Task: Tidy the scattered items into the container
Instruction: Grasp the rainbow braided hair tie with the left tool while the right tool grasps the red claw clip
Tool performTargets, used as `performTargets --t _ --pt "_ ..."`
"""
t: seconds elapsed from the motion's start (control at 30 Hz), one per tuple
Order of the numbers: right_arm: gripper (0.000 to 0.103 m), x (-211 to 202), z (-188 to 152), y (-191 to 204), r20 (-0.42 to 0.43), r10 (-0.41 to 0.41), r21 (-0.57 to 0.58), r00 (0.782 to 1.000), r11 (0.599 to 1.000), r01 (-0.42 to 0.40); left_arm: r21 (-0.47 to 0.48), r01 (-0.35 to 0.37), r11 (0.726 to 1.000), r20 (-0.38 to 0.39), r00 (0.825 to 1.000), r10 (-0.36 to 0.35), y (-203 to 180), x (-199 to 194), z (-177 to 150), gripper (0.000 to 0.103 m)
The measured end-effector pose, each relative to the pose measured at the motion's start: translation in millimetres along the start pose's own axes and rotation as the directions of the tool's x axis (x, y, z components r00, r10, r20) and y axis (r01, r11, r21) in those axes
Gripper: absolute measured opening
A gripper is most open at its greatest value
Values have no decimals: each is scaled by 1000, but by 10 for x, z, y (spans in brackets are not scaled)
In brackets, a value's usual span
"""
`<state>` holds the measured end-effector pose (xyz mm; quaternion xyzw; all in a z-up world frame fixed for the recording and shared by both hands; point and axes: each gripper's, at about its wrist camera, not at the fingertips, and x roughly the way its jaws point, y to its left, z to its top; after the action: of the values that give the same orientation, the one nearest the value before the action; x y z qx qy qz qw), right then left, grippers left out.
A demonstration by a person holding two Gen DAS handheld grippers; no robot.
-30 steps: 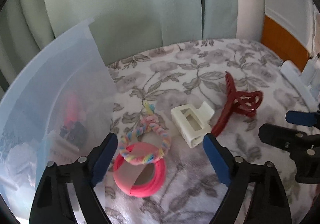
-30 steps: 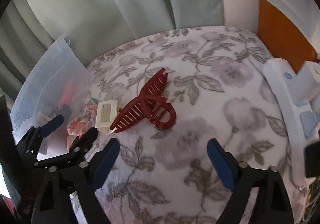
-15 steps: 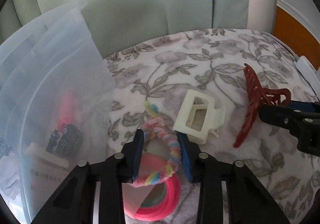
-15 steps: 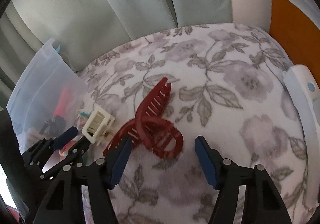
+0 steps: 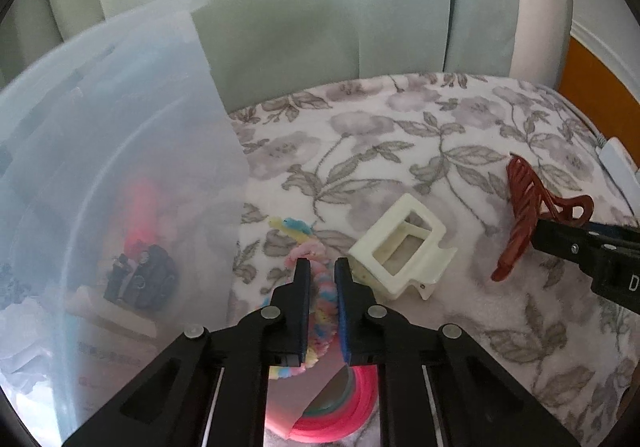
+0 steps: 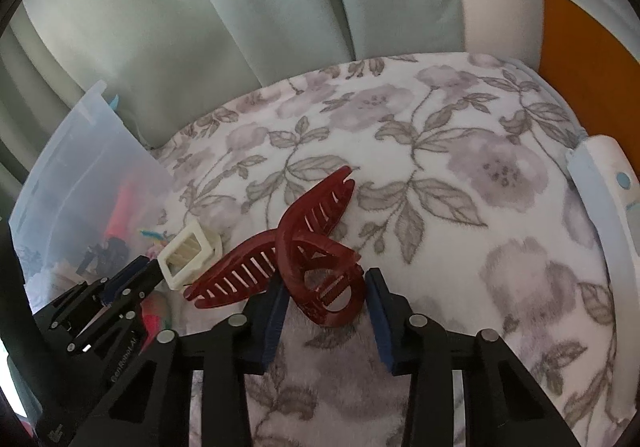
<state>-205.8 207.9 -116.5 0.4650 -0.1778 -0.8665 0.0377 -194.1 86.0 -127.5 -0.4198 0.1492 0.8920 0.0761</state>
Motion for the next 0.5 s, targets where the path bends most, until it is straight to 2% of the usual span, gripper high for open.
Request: performTargets --t 0.5 --pt "41 -722 -225 -83 73 -4 83 997 997 -2 -31 50 998 41 998 -49 49 -564 20 10"
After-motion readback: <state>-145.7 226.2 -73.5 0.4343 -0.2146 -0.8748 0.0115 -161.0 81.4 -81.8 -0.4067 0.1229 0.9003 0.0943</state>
